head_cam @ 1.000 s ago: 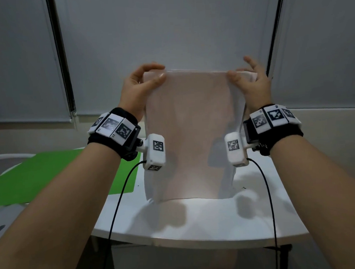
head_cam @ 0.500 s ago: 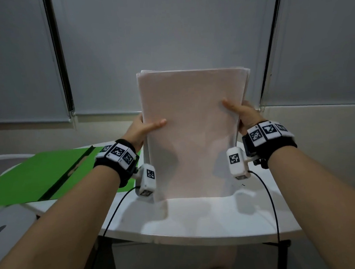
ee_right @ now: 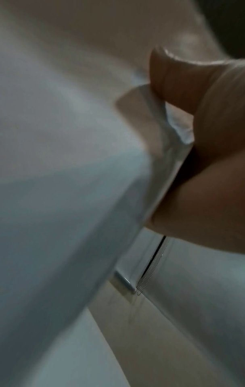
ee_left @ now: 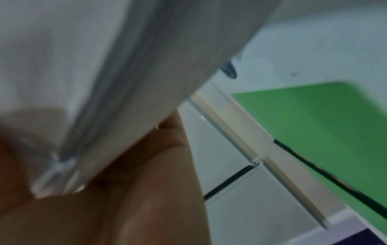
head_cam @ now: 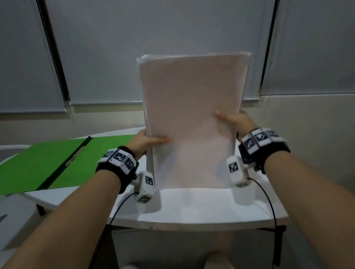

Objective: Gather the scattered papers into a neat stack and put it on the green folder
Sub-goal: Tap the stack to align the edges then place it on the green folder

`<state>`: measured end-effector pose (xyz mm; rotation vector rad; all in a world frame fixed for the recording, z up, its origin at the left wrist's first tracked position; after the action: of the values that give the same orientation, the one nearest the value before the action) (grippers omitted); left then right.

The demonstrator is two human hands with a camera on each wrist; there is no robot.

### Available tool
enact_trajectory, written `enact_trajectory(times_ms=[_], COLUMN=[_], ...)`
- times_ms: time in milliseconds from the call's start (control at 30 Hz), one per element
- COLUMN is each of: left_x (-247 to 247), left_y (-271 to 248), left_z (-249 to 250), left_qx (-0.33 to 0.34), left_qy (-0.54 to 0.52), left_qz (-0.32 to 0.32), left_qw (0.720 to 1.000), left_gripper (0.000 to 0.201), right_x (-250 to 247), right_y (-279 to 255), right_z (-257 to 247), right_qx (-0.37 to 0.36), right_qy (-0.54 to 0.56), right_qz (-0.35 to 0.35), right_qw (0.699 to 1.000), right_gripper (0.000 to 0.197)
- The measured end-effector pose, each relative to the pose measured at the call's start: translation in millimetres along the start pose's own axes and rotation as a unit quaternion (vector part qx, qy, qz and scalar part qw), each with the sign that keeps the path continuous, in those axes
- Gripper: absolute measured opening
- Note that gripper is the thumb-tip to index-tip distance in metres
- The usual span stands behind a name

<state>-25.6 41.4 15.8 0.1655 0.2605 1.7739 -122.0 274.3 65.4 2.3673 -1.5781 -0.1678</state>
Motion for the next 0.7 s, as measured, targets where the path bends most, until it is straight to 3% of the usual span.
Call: enact_trajectory(times_ms=[67, 133, 200, 267, 433, 600, 667, 700], left_x=[-4.6, -2.7, 2.2, 3.5, -6.8, -17.0, -20.2, -20.9], left_y=[-2.3, -3.6, -0.3, 4.6, 13.1, 7.6, 3.7, 1.2], left_z=[-8.2, 3.4, 22.7, 41.4, 74.6, 82.5, 82.3, 83.5], left_qx=[0.026, 0.056, 0.072, 0.076, 0.092, 0.134, 0.152, 0.161], left_qy=[-0.006, -0.025, -0.021, -0.023, -0.069, -0.101, -0.107, -0.107], left_qz=[0.072, 0.102, 0.090, 0.066, 0.060, 0.106, 0.129, 0.141], left_qw=[0.997, 0.993, 0.993, 0.995, 0.991, 0.980, 0.974, 0.971], left_gripper=[0.055, 0.047, 0.045, 0.036, 0.034, 0.041, 0.040, 0.039], right_x=[-2.4, -3.7, -4.4, -5.5, -3.9, 1.7, 8.0, 11.0], right_y=[-8.5, -14.5, -17.8, -16.2, -6.5, -4.9, -9.9, -13.8], right_z=[14.5, 1.6, -23.3, -49.0, -73.4, -54.7, -33.6, -24.1], right_qx=[-0.005, -0.035, -0.071, -0.099, -0.090, -0.063, -0.023, -0.013], right_qy=[-0.025, -0.024, -0.030, -0.059, -0.198, 0.018, 0.014, -0.007], right_qz=[0.024, 0.061, 0.079, 0.069, 0.034, -0.011, -0.040, -0.048], right_qw=[0.999, 0.997, 0.994, 0.991, 0.975, 0.998, 0.999, 0.999], right_gripper=[0.036, 0.033, 0.028, 0.036, 0.047, 0.073, 0.065, 0.051])
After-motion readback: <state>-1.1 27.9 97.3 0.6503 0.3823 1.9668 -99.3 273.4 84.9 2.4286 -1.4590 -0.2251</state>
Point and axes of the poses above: each hand's wrist, its own y-axis towards the middle knuckle, its own x-axis out of the palm, z = x × y, the point moved 10 cm from there along y, towards the middle knuckle, and after that the axes turned 1 degree about -y, right-handed, at the moved point
